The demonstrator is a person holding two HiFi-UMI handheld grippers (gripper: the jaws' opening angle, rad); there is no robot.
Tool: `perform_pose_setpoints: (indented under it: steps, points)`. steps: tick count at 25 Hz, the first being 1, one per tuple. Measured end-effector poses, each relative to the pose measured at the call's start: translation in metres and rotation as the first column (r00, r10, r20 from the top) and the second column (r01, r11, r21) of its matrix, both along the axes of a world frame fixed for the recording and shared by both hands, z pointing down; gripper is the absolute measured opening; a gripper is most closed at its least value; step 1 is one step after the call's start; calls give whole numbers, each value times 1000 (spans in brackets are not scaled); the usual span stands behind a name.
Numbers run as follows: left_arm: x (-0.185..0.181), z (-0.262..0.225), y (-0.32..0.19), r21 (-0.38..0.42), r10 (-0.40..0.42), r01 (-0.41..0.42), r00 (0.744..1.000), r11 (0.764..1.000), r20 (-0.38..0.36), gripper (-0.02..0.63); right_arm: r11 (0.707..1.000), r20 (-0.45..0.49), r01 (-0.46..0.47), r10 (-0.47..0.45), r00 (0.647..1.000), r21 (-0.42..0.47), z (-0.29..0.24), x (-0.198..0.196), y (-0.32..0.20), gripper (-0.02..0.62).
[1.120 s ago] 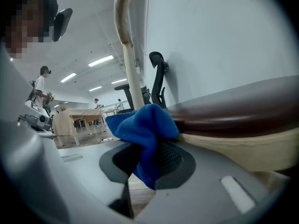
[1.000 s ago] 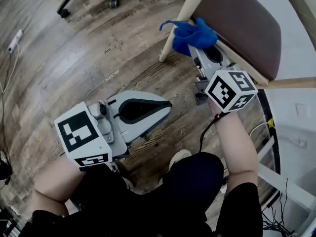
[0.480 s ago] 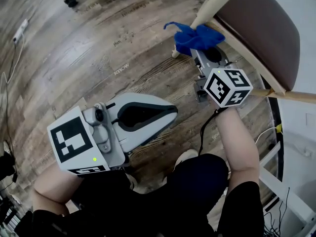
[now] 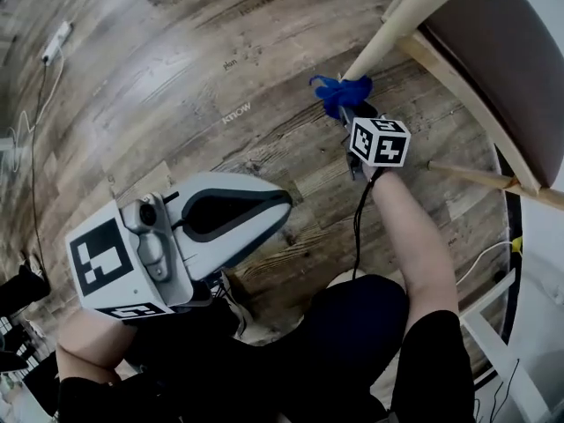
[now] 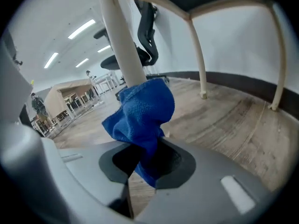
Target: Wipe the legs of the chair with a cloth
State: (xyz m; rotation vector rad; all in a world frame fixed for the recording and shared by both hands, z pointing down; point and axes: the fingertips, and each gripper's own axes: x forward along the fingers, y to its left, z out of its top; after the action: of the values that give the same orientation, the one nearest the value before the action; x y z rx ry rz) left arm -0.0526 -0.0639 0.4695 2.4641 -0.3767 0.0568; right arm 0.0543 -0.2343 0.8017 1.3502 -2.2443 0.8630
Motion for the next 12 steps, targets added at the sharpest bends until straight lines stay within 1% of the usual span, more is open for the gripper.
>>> perform_pose_setpoints:
  steps: [2, 4, 7, 9, 12]
  points:
    - [-5, -3, -3, -2, -26, 26, 1000, 1000, -1, 5, 996, -38, -6, 2, 999, -94, 38, -1, 2, 87]
    - [-11, -8, -6, 4, -50, 50, 999, 999, 7, 5, 990, -64, -4, -5, 998, -138, 58, -4, 2, 87]
    - [-17, -7, -4, -1, -63, 63, 997, 998, 34, 5, 990, -57, -1, -7, 998, -144, 61, -7, -1, 87]
    - [-18, -5, -3, -1, -61, 61, 997, 998, 40, 5, 990, -58, -2, -6, 998, -140, 59, -6, -2, 87]
    - [-12, 0, -2, -4, -40, 40, 998, 999, 38, 5, 993, -21, -10, 8, 1000, -117, 43, -2, 0, 87]
